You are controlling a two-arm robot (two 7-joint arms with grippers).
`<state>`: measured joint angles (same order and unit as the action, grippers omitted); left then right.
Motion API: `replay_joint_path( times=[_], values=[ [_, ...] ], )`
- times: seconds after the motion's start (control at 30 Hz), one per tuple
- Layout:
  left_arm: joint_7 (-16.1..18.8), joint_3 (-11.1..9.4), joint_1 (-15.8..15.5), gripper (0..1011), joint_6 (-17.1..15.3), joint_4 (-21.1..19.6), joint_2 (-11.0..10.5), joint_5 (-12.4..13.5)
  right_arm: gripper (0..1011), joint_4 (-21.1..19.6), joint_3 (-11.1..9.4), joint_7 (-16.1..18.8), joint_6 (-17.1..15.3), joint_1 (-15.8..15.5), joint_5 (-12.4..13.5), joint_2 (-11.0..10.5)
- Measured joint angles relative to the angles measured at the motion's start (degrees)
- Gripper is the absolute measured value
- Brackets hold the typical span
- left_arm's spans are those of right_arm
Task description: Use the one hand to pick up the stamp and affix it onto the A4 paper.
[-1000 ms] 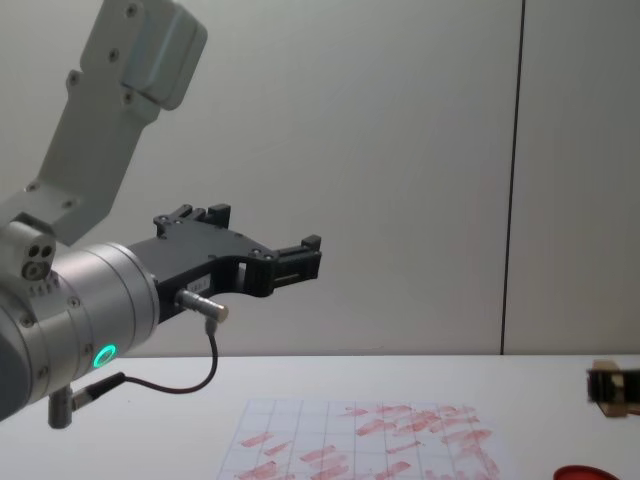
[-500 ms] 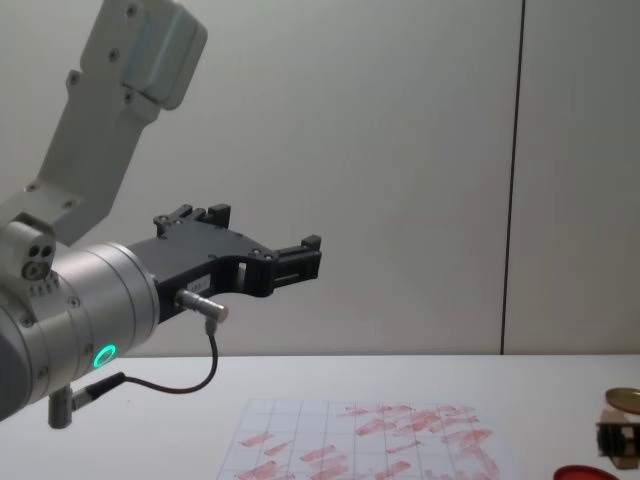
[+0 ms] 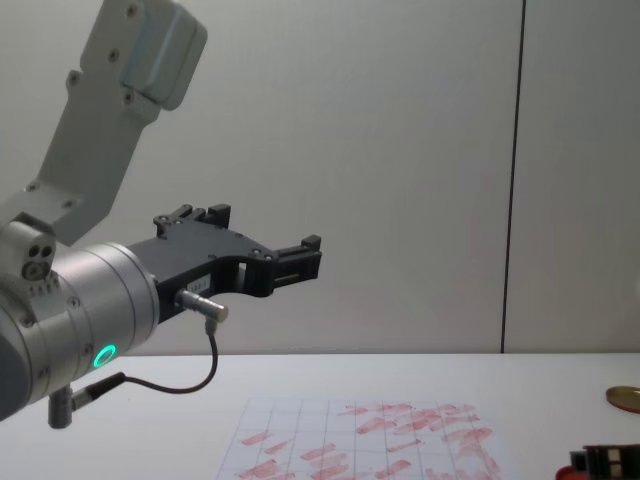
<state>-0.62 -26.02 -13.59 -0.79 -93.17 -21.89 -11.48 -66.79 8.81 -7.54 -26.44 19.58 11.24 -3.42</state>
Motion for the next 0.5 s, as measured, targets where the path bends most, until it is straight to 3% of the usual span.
replay_joint_path(
  times=[0.17, 0.2, 0.43, 0.5],
  values=[
    [0.0, 0.0, 0.0, 993, 0.0, 0.0, 0.0, 0.0, 594, 0.7, 0.1, 0.3, 0.6, 0.3, -0.3, 0.2],
    [0.0, 0.0, 0.0, 993, 0.0, 0.0, 0.0, 0.0, 668, 0.8, 0.1, 0.3, 0.7, 0.3, -0.4, 0.2],
    [0.0, 0.0, 0.0, 993, 0.0, 0.0, 0.0, 0.0, 891, -0.5, 0.1, 0.4, 1.6, -0.1, -0.7, 0.2],
    [0.0, 0.0, 0.0, 993, 0.0, 0.0, 0.0, 0.0, 906, -1.4, 0.1, 0.4, 1.9, -0.3, -0.8, 0.2]
  ],
)
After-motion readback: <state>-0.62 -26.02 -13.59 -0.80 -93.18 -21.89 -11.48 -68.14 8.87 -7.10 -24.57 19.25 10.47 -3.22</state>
